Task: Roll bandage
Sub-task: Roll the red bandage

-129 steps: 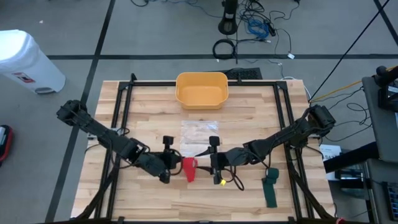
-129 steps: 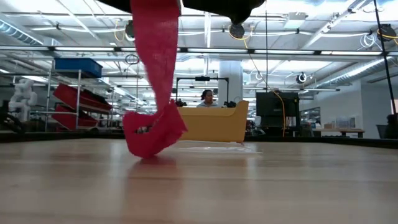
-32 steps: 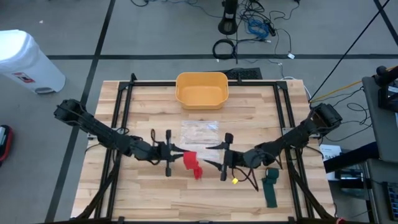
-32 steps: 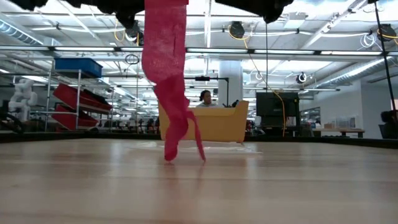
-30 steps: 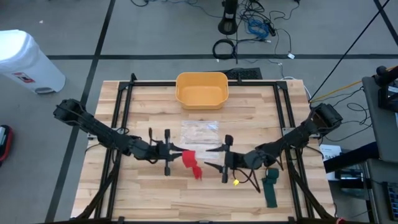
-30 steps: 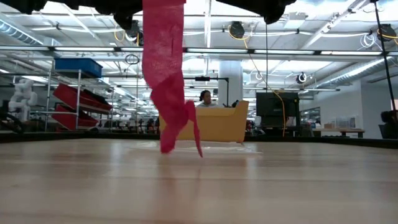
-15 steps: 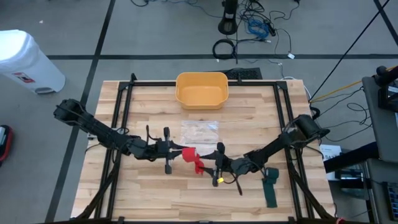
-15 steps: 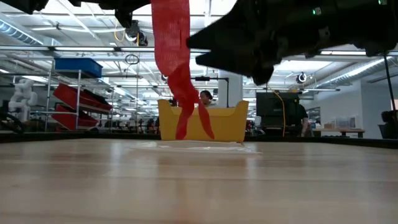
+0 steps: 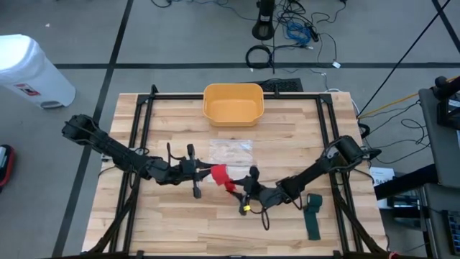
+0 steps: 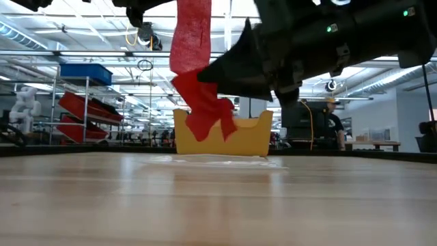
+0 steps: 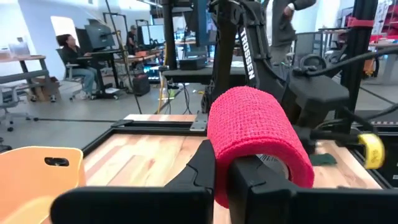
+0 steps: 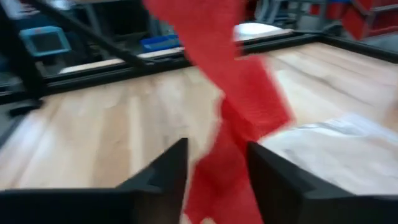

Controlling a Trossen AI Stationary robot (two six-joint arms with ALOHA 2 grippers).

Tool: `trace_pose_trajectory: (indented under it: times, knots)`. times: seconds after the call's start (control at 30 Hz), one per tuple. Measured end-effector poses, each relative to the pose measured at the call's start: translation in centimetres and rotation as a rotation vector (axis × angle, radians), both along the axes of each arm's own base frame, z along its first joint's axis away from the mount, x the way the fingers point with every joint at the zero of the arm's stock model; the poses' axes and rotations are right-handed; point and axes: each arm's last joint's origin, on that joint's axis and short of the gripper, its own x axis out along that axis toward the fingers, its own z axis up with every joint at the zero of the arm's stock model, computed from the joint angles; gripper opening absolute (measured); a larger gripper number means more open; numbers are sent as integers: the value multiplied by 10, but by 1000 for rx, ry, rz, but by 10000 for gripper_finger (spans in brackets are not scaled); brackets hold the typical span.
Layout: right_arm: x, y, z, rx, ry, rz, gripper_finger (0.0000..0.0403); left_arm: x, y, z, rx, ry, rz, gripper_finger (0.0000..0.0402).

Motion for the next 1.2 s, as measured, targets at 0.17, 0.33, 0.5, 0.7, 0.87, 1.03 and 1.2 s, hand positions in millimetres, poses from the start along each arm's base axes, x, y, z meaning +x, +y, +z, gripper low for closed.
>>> trace_pose_trajectory:
  times: [0.17,0.33,0.5,0.7,0.87,1.03,1.2]
  knots:
    - [0,0,1,-33,2,-16,14,0,0,1,-6,-12,-1,12]
    - [-2,1,-3,-32,36,-25,1,-1,0,5,-11,-40,-1,12]
    - [-14,13,-18,-26,164,-3,0,-8,4,30,28,-119,9,12]
    - [-24,26,-24,-39,234,50,0,-14,6,49,51,-110,6,12]
    - [-26,31,-25,-40,268,159,3,-13,5,51,62,-84,-17,12]
    - [-28,37,-25,-72,283,222,52,-12,4,46,50,-46,-68,12]
    - [-30,40,-21,-69,270,224,135,-12,3,40,34,12,-86,12]
